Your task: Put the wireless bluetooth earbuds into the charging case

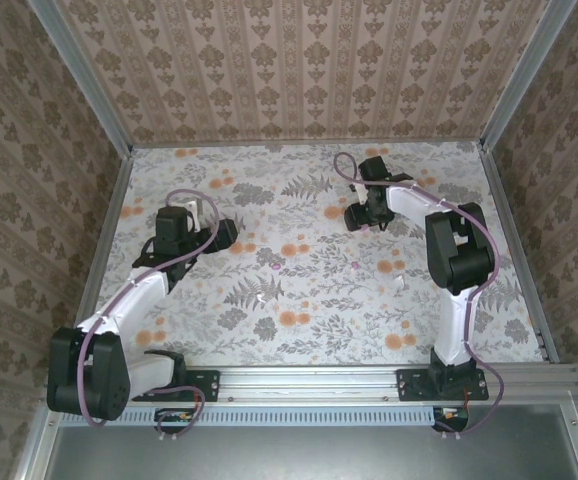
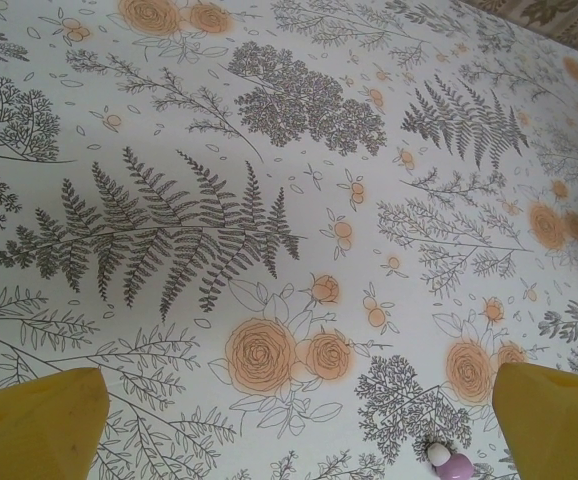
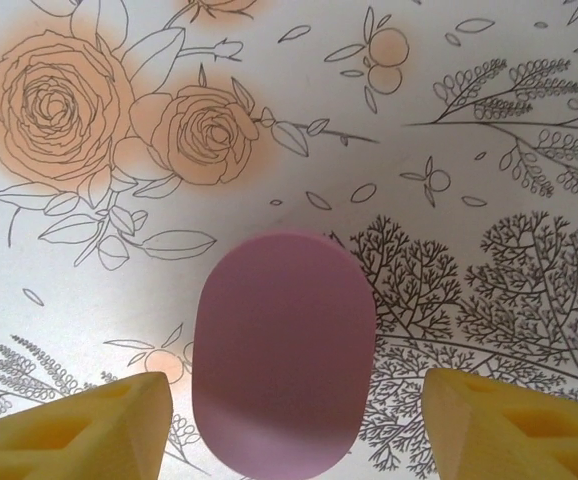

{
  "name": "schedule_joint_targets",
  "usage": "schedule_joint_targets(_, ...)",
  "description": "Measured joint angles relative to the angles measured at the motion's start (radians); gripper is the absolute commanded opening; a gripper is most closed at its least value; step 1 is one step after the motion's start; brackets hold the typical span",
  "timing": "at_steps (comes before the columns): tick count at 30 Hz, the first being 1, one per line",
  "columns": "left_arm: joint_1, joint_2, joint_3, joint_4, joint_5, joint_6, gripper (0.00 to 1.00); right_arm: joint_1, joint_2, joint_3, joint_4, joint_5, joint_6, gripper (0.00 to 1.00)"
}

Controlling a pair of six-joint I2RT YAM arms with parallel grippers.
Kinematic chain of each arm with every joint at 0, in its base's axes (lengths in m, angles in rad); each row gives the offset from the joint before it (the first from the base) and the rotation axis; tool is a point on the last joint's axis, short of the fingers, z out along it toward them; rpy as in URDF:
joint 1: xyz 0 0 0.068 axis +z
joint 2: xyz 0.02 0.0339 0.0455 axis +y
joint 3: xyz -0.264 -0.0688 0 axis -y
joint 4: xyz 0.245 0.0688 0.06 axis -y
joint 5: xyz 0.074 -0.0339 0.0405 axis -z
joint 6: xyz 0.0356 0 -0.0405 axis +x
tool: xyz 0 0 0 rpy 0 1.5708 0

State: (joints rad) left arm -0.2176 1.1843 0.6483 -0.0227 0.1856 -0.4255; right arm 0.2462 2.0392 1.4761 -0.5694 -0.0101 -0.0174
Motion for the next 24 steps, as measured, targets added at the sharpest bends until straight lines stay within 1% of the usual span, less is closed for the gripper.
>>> schedule_joint_targets(16, 0.0, 0.0, -0.006, 0.0, -0.003, 0.0, 1.0, 0.008, 0.058, 0.054, -0.055, 0.011, -0.002, 0.6)
schedule_joint_targets(21, 0.0, 0.0, -0.006, -0.001, -0.004, 0.0, 1.0, 0.008, 0.074, 0.077, -0.083, 0.014, 0.013, 0.55)
schedule_joint_targets(24, 0.0, 0.0, -0.006, -0.001, -0.003, 0.0, 1.0, 0.009, 0.08, 0.089, -0.09, 0.019, 0.019, 0.51)
